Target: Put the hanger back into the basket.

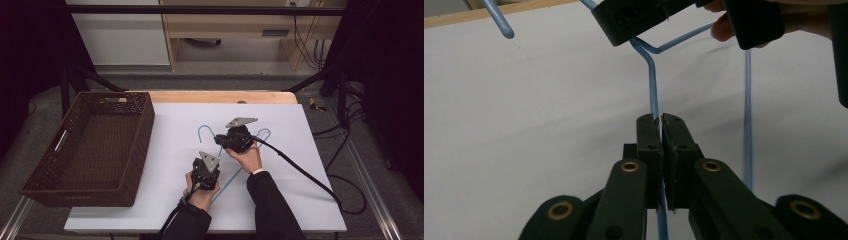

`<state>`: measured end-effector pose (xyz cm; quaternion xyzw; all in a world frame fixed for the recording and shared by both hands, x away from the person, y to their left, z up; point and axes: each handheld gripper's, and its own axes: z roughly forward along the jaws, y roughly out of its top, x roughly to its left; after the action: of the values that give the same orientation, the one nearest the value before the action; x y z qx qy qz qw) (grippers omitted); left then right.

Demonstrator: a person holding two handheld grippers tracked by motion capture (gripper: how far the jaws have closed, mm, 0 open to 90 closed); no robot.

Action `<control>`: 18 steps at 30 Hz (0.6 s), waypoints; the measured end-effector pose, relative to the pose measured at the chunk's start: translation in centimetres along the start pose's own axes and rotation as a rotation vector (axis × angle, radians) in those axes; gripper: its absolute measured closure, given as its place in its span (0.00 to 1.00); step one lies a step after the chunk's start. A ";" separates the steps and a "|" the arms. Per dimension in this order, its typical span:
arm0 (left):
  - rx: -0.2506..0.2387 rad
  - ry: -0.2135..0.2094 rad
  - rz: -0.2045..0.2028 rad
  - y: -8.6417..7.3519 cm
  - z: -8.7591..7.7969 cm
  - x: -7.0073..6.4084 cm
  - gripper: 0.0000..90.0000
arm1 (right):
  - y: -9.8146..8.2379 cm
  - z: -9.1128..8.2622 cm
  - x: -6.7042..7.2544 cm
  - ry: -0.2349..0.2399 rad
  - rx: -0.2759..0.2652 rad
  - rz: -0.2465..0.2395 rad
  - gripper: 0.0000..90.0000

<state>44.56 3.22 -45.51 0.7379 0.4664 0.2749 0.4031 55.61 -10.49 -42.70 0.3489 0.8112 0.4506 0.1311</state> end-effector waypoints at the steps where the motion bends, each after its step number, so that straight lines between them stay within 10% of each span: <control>1: -0.001 -0.001 -0.001 0.0 0.0 0.0 0.97 | 0.0 0.0 0.0 -0.001 0.002 -0.006 0.93; 18: -0.018 0.004 0.008 -0.1 -0.1 -0.1 0.97 | 0.0 -0.2 0.0 0.000 -0.005 -0.045 0.93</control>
<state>44.39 3.21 -45.50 0.7354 0.4618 0.2822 0.4077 55.54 -10.63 -42.64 0.3303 0.8177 0.4495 0.1422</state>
